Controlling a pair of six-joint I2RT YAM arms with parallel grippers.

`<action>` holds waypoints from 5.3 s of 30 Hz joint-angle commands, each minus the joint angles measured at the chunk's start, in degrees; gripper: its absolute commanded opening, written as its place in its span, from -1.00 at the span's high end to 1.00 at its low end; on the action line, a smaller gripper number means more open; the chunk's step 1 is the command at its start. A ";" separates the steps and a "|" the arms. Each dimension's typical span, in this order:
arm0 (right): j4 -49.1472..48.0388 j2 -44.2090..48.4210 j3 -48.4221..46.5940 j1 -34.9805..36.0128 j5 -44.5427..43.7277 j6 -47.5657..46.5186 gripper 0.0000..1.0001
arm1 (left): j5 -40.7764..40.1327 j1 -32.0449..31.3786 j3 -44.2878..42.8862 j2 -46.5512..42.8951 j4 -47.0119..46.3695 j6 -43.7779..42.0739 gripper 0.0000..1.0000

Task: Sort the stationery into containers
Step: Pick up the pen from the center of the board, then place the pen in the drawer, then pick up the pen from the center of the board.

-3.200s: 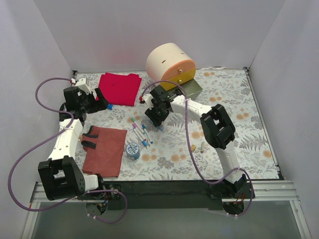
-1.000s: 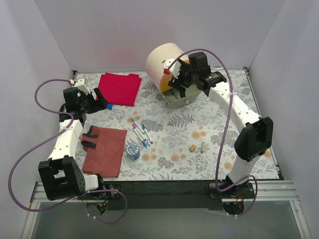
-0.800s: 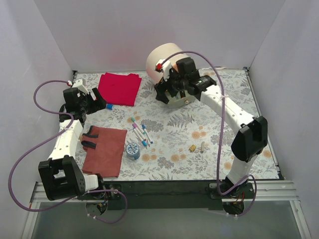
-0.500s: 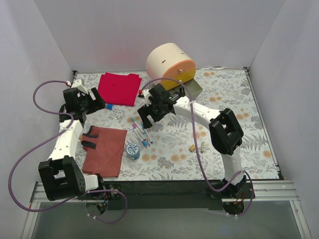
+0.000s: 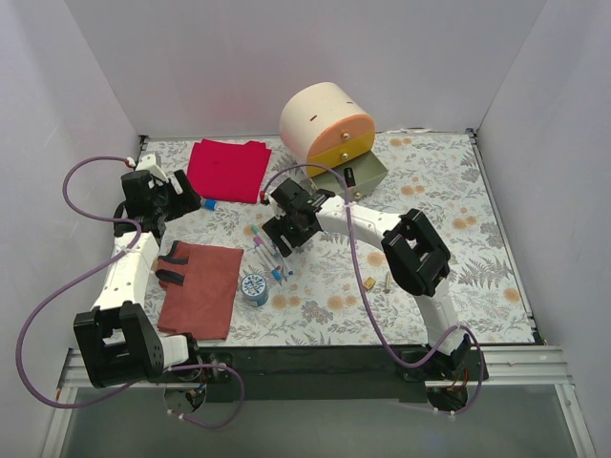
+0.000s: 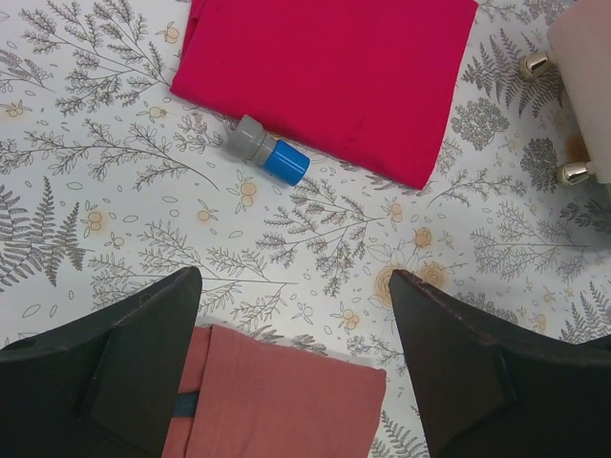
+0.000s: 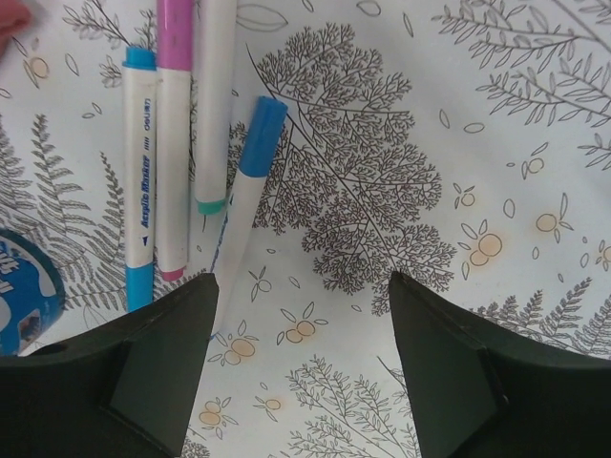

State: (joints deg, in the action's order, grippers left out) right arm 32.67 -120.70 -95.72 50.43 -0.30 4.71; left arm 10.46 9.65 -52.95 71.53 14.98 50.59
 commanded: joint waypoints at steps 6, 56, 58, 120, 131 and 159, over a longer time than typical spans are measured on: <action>-0.67 -1.64 -0.43 2.12 2.32 -0.14 -0.54 | -1.32 0.19 0.83 -2.62 -0.22 -0.93 -0.61; -19.48 20.08 11.79 -18.53 -5.68 -75.72 0.97 | 3.34 0.37 -2.16 1.69 -3.12 -0.75 -0.62; -19.66 18.85 10.39 -19.05 -6.38 -77.39 0.97 | 3.25 0.46 -1.98 1.60 -2.94 -0.84 -0.62; 0.82 -17.28 -22.05 2.83 3.02 -4.45 -0.13 | 0.18 -0.24 3.29 -5.43 -0.39 -2.60 -0.62; 0.47 -22.46 -21.52 3.35 -0.76 -8.31 -0.15 | 0.27 -0.16 3.47 -4.64 -1.10 -2.34 -0.63; -1.38 -26.77 -32.07 2.04 2.14 -10.95 0.32 | 1.76 -0.16 4.61 -4.64 -1.80 -1.37 -0.62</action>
State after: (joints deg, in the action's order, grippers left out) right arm 29.93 -144.64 -127.22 52.82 1.72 -4.75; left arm 11.42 9.63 -49.10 68.16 14.00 48.88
